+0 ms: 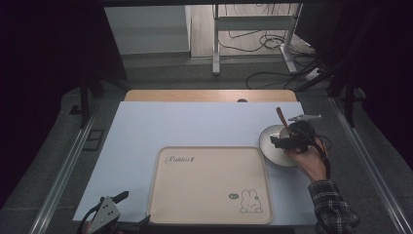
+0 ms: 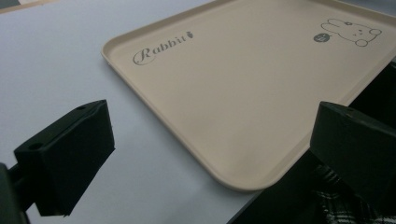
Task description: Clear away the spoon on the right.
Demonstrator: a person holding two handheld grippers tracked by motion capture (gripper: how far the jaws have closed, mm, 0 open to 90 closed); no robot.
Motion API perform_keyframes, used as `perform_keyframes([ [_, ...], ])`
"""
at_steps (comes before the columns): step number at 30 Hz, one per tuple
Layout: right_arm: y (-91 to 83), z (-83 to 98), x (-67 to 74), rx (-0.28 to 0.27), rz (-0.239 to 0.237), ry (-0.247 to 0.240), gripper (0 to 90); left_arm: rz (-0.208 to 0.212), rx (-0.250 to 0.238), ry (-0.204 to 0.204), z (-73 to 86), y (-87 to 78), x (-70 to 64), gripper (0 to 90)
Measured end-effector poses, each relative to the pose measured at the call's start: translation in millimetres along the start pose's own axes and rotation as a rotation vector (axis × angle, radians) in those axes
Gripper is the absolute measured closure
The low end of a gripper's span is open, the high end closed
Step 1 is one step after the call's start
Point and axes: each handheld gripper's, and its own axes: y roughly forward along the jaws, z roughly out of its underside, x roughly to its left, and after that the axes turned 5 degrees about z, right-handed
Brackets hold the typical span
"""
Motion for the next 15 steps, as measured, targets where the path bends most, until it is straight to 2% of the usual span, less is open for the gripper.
perform_keyframes([
  [4, 0.0, -7.0, -7.4, -0.021, 0.019, 0.004, 13.6, 0.002, 0.002, -0.001, -0.1, 0.2, 0.1, 0.0],
  [8, 0.7, -14.5, -13.4, -0.013, 0.034, -0.008, 24.0, 0.003, 0.005, 0.0, -0.2, 0.6, 0.0, 0.0],
  [15, 7.8, -24.0, -25.5, 0.024, 0.01, -0.01, 33.3, 0.008, 0.009, 0.002, -0.3, 0.9, 0.0, 0.0],
])
